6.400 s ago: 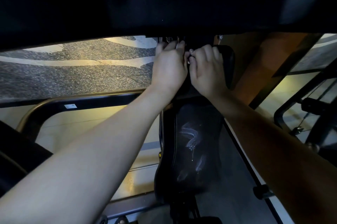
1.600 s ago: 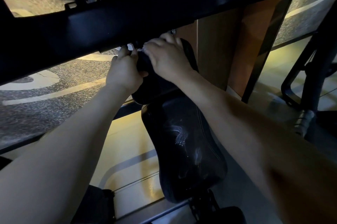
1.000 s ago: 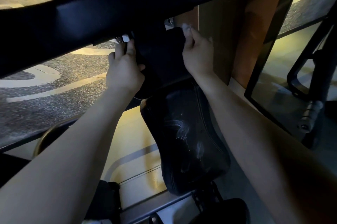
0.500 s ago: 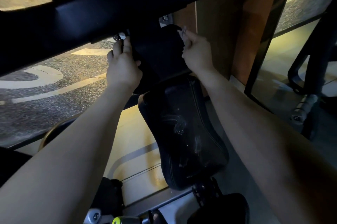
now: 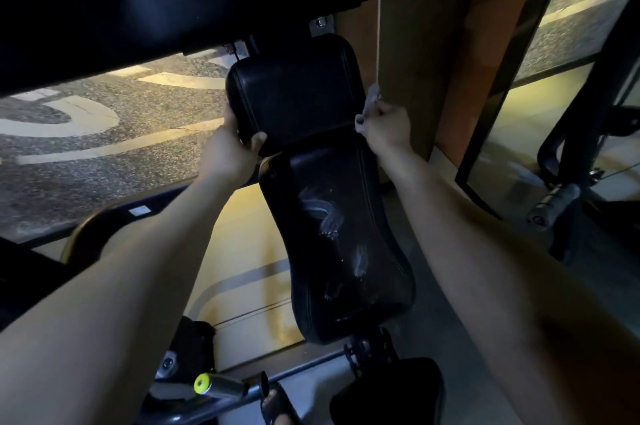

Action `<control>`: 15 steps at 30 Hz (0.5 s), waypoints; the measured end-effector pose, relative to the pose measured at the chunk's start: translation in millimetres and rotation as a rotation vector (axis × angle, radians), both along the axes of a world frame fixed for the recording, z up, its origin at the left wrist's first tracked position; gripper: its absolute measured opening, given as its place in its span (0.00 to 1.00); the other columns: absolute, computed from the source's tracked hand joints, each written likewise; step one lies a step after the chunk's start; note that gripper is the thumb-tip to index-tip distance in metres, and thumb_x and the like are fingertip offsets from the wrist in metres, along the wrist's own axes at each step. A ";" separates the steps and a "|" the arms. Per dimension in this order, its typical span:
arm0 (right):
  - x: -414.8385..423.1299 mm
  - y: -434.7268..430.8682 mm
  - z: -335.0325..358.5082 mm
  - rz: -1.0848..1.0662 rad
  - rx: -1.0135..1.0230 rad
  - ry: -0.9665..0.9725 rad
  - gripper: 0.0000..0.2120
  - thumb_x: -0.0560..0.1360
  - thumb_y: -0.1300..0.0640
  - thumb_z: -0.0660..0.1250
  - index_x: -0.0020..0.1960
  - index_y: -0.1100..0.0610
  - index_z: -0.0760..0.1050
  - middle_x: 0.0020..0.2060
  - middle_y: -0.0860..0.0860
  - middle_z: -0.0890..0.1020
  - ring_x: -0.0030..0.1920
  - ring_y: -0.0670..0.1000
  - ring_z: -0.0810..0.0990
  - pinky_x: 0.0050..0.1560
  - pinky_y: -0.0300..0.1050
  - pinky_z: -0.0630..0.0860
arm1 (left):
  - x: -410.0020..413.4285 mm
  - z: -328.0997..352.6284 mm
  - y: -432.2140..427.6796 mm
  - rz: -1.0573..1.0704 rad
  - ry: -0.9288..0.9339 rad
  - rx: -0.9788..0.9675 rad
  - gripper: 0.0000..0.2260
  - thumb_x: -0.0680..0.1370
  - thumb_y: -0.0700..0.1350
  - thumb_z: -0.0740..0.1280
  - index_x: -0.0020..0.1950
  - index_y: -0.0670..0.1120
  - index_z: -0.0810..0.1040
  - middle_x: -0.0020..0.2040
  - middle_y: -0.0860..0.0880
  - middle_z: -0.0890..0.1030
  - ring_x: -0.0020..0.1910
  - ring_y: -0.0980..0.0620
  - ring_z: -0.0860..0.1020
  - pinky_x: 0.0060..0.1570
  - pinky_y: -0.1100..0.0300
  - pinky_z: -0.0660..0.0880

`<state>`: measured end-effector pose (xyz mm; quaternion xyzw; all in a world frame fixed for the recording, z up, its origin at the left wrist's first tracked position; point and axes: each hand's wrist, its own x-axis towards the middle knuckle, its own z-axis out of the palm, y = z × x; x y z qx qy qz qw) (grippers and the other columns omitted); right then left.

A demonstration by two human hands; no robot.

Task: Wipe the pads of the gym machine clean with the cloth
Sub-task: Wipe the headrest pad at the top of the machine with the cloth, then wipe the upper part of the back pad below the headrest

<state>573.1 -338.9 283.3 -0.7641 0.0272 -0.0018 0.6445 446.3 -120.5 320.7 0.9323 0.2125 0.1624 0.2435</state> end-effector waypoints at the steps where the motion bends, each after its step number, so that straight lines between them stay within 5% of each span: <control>1: -2.7 6.6 -0.4 0.012 -0.009 0.016 0.18 0.82 0.61 0.59 0.34 0.53 0.73 0.34 0.50 0.78 0.37 0.49 0.78 0.40 0.43 0.71 | -0.3 -2.8 1.6 0.003 0.024 -0.004 0.35 0.82 0.50 0.64 0.83 0.50 0.47 0.66 0.45 0.79 0.62 0.38 0.77 0.50 0.51 0.73; 8: -5.2 16.5 -11.4 -0.026 -0.224 0.074 0.12 0.80 0.60 0.62 0.39 0.51 0.68 0.37 0.47 0.73 0.46 0.49 0.72 0.46 0.39 0.67 | 19.1 -14.8 9.8 0.120 0.017 -0.042 0.30 0.79 0.46 0.69 0.79 0.43 0.63 0.61 0.41 0.81 0.59 0.37 0.78 0.48 0.54 0.71; 11: -17.5 29.4 -13.7 -0.129 -0.117 0.060 0.08 0.81 0.60 0.62 0.44 0.55 0.69 0.44 0.52 0.75 0.45 0.50 0.72 0.47 0.38 0.67 | 19.1 -18.7 9.1 0.124 0.012 -0.019 0.34 0.79 0.45 0.68 0.81 0.43 0.57 0.62 0.40 0.78 0.62 0.36 0.76 0.54 0.48 0.74; 15: -41.4 67.9 -19.3 -0.171 0.222 0.046 0.05 0.80 0.65 0.64 0.45 0.62 0.73 0.40 0.52 0.80 0.36 0.44 0.79 0.39 0.36 0.75 | 18.6 -14.5 4.6 0.127 0.030 -0.003 0.37 0.81 0.46 0.67 0.82 0.44 0.48 0.67 0.39 0.74 0.65 0.36 0.73 0.59 0.46 0.72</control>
